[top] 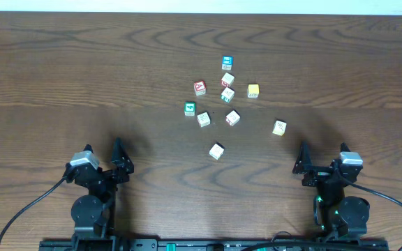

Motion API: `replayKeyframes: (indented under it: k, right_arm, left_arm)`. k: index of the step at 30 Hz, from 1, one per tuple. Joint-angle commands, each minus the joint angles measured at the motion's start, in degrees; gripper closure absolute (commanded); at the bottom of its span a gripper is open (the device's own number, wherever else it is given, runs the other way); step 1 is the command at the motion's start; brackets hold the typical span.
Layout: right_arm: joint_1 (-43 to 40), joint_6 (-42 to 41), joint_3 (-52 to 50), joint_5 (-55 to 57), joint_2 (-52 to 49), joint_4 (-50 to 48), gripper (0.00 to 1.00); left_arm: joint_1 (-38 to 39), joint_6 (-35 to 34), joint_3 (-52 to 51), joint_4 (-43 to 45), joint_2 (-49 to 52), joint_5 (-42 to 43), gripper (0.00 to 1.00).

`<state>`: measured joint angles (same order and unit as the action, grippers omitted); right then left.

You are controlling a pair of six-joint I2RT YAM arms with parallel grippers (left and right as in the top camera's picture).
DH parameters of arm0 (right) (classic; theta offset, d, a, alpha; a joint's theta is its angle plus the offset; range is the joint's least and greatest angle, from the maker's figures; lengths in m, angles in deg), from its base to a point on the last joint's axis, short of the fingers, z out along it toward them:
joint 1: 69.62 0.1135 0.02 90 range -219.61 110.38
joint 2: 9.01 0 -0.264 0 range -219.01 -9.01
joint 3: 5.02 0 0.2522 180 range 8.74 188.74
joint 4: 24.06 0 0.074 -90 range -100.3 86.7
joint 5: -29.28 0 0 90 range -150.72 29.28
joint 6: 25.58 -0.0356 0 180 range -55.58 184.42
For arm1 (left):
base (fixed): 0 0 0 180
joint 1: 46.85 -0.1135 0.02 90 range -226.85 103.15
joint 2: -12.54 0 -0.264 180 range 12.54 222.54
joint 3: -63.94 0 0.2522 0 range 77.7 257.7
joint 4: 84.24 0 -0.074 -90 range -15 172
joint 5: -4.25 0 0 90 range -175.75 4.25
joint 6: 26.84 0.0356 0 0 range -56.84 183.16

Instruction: Lift 5 blocks

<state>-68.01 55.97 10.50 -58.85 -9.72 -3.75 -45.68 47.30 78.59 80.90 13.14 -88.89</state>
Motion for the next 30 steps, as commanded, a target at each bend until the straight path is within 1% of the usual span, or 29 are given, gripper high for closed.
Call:
replayKeyframes:
  k: [1,30]
  right_arm:
    - [-0.66,0.83,-0.35,-0.48,0.37,0.02,0.01]
    - [-0.66,0.81,-0.35,-1.49,0.33,0.04,0.01]
  left_arm:
    - [-0.17,0.33,-0.66,-2.86,0.02,-0.72,0.19]
    - [-0.17,0.33,-0.66,-2.86,0.02,-0.72,0.19]
